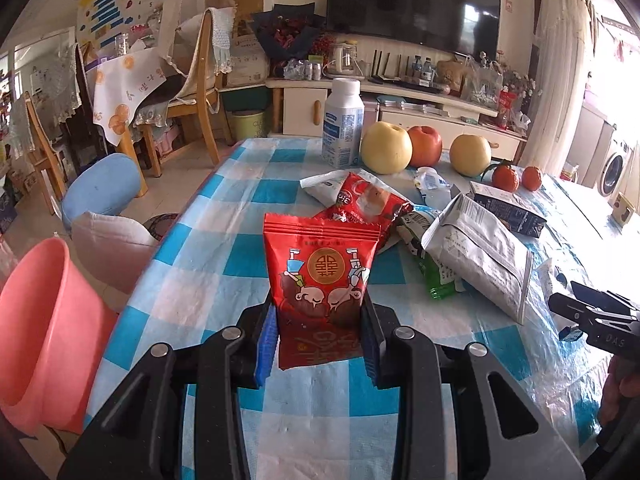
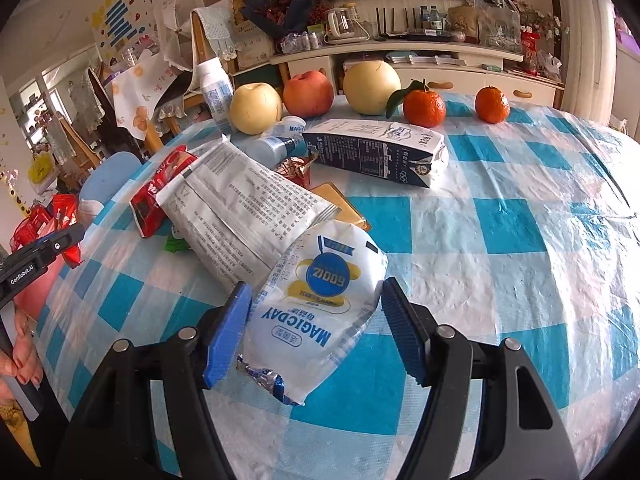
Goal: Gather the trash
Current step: 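Carry both held bags over the pink bucket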
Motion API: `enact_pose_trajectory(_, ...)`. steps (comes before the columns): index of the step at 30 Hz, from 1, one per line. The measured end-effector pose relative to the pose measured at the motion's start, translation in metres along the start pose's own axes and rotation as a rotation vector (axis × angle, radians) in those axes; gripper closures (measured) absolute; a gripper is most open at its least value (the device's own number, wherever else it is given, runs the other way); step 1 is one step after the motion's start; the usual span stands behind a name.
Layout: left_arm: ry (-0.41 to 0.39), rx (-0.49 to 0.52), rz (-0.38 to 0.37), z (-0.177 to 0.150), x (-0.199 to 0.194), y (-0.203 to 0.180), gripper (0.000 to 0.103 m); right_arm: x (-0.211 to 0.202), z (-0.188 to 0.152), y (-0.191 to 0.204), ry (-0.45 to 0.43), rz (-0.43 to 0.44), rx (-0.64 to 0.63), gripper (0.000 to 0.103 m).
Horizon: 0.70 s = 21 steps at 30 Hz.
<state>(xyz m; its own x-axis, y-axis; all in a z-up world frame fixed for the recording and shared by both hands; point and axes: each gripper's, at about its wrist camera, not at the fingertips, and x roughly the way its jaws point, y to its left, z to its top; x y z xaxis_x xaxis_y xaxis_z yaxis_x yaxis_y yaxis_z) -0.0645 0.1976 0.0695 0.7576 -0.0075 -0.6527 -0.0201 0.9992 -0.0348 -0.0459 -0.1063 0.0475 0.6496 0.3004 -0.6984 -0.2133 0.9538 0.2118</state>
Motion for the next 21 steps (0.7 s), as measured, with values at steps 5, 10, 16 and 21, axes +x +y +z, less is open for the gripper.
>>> enact_pose_trajectory(5,-0.026,-0.045,0.001,-0.002,-0.005,0.014,0.067,-0.014,0.000,0.013,-0.045,0.010,0.001,0.035)
enact_pose_trajectory(10,-0.038,-0.101,0.007,-0.004,-0.010,0.035,0.066,-0.024,0.002,0.029,-0.069,0.032,0.015,0.035)
enact_pose_trajectory(16,-0.081,-0.182,0.049,0.000,-0.023,0.072,0.066,-0.024,0.004,0.063,-0.056,0.083,-0.005,0.035)
enact_pose_trajectory(21,-0.122,-0.253,0.096,0.001,-0.037,0.110,0.066,-0.021,0.009,0.101,-0.049,0.121,-0.066,0.035)
